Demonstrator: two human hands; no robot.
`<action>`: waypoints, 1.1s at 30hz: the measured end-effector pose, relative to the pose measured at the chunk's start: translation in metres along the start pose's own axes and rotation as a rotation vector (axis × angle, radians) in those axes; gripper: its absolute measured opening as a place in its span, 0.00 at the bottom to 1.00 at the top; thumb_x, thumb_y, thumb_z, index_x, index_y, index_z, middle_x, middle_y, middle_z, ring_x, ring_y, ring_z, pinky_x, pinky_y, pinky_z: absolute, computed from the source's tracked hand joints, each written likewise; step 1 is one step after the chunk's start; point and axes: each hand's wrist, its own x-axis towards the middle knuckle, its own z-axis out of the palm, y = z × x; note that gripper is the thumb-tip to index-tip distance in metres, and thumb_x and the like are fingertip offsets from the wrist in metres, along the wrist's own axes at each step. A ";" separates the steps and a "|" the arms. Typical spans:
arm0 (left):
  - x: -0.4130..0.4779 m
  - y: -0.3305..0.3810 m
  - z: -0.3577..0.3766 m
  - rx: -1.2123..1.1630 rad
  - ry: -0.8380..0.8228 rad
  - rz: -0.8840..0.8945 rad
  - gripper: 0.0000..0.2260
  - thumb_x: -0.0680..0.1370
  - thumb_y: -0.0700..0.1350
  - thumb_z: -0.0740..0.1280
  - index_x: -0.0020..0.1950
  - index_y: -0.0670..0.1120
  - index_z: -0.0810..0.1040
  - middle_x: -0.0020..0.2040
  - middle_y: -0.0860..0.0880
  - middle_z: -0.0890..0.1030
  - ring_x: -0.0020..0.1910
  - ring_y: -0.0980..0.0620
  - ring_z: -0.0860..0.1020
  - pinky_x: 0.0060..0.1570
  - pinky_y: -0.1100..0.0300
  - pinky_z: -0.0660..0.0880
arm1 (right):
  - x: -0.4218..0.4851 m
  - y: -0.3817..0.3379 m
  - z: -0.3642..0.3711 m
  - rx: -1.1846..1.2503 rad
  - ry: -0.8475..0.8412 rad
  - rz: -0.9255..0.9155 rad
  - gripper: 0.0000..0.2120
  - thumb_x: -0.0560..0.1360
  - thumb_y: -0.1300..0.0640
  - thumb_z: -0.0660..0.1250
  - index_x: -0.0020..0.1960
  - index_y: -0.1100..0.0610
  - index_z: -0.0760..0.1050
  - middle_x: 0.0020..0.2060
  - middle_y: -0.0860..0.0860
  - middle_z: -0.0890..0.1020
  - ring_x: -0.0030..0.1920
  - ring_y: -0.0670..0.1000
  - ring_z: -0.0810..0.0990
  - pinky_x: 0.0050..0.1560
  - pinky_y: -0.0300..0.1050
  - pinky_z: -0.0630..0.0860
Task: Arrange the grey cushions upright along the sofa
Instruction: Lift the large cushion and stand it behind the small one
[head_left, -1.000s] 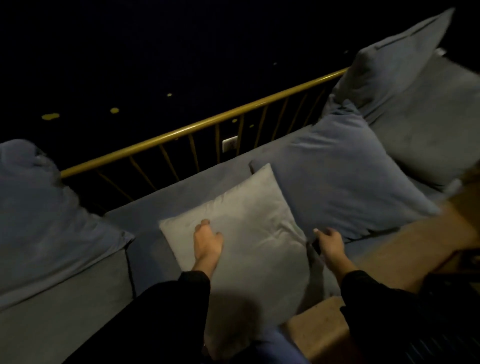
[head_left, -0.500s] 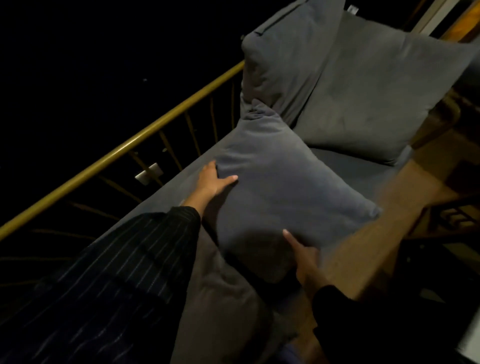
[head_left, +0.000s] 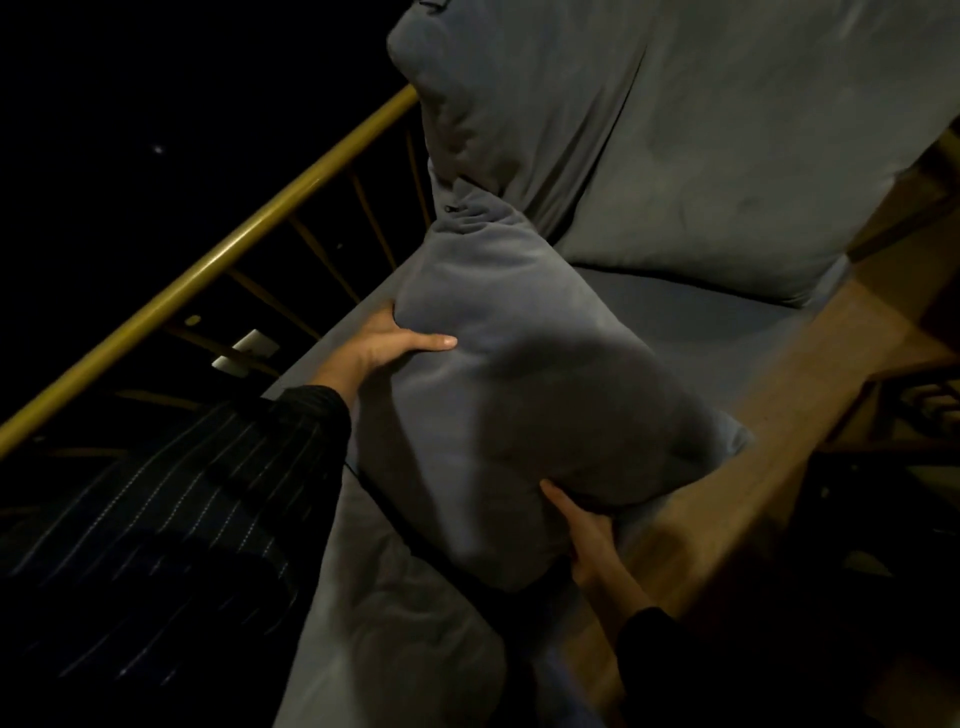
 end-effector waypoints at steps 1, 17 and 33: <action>-0.003 -0.004 0.000 -0.025 0.004 0.011 0.53 0.50 0.60 0.85 0.73 0.54 0.69 0.67 0.55 0.78 0.64 0.53 0.78 0.67 0.50 0.75 | -0.004 -0.001 0.000 0.019 -0.002 -0.003 0.61 0.44 0.47 0.85 0.73 0.57 0.65 0.64 0.54 0.80 0.61 0.58 0.80 0.60 0.54 0.77; -0.225 0.001 -0.059 -0.398 0.307 0.321 0.41 0.67 0.43 0.79 0.76 0.51 0.64 0.69 0.52 0.76 0.65 0.52 0.76 0.62 0.57 0.73 | -0.114 -0.061 0.006 -0.044 -0.315 -0.444 0.43 0.54 0.55 0.84 0.66 0.59 0.75 0.62 0.55 0.82 0.62 0.58 0.81 0.64 0.59 0.76; -0.371 -0.166 -0.192 -0.904 0.963 0.463 0.40 0.65 0.43 0.78 0.74 0.51 0.65 0.70 0.50 0.76 0.68 0.50 0.76 0.71 0.44 0.69 | -0.220 -0.065 0.256 -0.588 -0.878 -0.868 0.45 0.60 0.69 0.80 0.72 0.57 0.64 0.68 0.52 0.74 0.65 0.50 0.75 0.67 0.47 0.73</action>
